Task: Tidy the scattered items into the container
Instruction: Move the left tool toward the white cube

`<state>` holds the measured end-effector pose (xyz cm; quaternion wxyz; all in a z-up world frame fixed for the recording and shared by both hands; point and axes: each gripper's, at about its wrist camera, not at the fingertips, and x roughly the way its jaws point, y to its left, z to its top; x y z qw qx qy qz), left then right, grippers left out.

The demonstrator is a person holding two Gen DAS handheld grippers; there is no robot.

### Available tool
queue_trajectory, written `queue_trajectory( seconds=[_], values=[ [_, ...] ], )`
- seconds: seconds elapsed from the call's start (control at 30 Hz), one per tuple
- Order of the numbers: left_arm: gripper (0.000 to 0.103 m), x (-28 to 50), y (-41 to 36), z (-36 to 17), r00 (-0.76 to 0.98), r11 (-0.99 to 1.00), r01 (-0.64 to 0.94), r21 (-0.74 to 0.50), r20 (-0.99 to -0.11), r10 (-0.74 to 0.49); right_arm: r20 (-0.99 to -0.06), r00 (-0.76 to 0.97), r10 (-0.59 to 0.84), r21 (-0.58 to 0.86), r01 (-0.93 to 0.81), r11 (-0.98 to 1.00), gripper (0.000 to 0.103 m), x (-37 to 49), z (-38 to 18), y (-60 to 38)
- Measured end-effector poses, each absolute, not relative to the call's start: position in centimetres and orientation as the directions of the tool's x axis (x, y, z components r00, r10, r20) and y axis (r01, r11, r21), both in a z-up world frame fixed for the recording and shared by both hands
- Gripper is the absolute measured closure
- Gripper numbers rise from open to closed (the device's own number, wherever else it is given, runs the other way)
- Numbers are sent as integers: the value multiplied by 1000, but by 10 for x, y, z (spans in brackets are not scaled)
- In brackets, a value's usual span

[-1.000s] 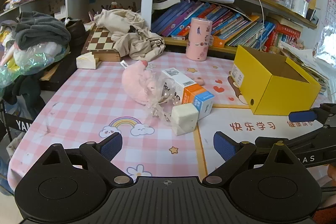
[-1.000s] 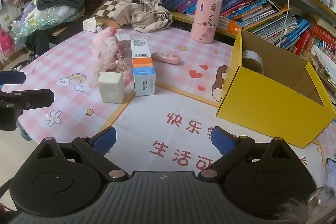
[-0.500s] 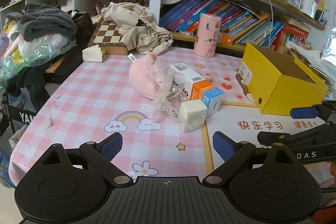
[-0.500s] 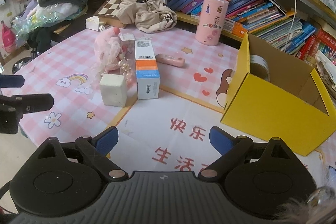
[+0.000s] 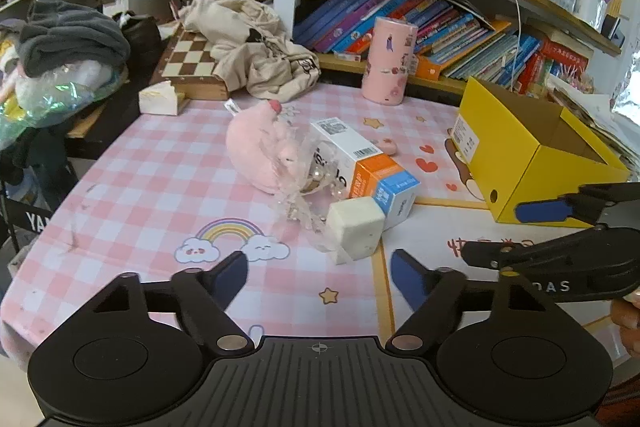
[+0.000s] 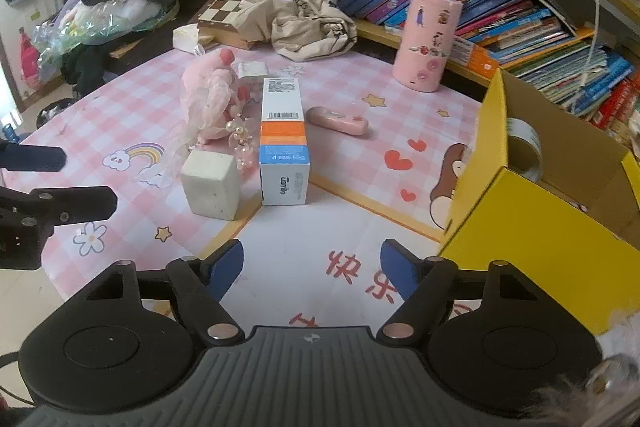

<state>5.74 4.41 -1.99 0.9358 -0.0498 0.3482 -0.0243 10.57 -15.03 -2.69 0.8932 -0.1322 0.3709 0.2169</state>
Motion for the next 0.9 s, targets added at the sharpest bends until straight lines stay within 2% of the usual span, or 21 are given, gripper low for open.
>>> queue_trajectory(
  seconds=[0.13,0.23,0.5,0.63,0.9],
  values=[
    [50,67,41,-22,750,991,24,-132,-653,-105,-730,611,306,-65,-509,859,38,118,-31,-147],
    [56,75,37,-24,747,989,34,-141,-654,-119,-736,598,318,-60,-525,849,38,126,-35,-144],
    [61,98,27,-32,732,988,51,-146,-668,-137,-745,571,345,-46,-560,827,39,149,-42,-137],
    [62,110,24,-36,724,987,51,-150,-676,-140,-753,552,359,-29,-573,819,45,161,-46,-134],
    [64,134,21,-42,708,989,53,-138,-693,-135,-759,526,383,-13,-600,800,48,181,-54,-126]
  ],
)
